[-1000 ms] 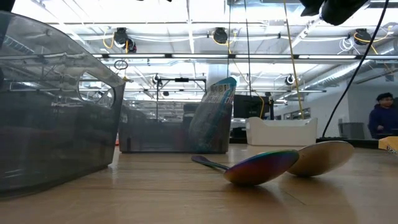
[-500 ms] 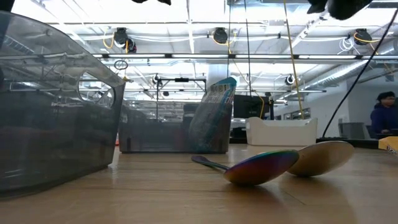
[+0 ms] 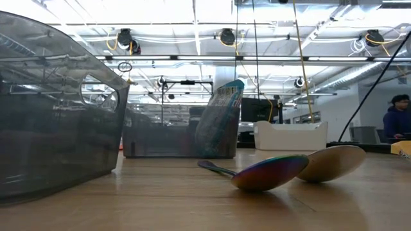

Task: Pick & Place Food Item
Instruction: Put the top purple spoon into the white bin

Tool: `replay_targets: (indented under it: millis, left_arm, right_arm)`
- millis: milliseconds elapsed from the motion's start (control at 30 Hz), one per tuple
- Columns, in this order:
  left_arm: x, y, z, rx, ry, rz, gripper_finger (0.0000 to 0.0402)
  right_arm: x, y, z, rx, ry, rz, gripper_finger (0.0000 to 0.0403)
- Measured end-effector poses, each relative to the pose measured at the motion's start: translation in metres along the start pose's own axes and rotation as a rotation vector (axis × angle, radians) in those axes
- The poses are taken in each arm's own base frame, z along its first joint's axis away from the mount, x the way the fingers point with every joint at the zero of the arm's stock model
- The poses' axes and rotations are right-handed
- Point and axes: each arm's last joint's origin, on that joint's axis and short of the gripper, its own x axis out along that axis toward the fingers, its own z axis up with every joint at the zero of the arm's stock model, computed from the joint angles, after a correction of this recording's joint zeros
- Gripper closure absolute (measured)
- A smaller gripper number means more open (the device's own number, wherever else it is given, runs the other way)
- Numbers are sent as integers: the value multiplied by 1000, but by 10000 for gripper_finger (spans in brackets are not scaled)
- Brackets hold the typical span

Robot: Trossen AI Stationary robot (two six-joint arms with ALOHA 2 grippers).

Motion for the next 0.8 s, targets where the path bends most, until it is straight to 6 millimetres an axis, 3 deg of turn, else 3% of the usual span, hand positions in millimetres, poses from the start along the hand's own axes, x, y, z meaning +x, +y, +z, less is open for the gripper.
replay_targets:
  millis: [133,300,600,800]
  left_arm:
    - [-27,-14,1,63,25,99,215]
    - [-64,-33,4,159,17,207,219]
    - [-123,-65,2,276,-1,338,220]
    - [-143,-74,-3,319,-4,443,220]
  right_arm:
    - [-2,-23,19,23,29,-110,402]
    - [8,-69,28,89,44,-211,403]
    - [22,-154,3,203,196,-498,403]
    - [7,-173,-18,205,386,-763,403]
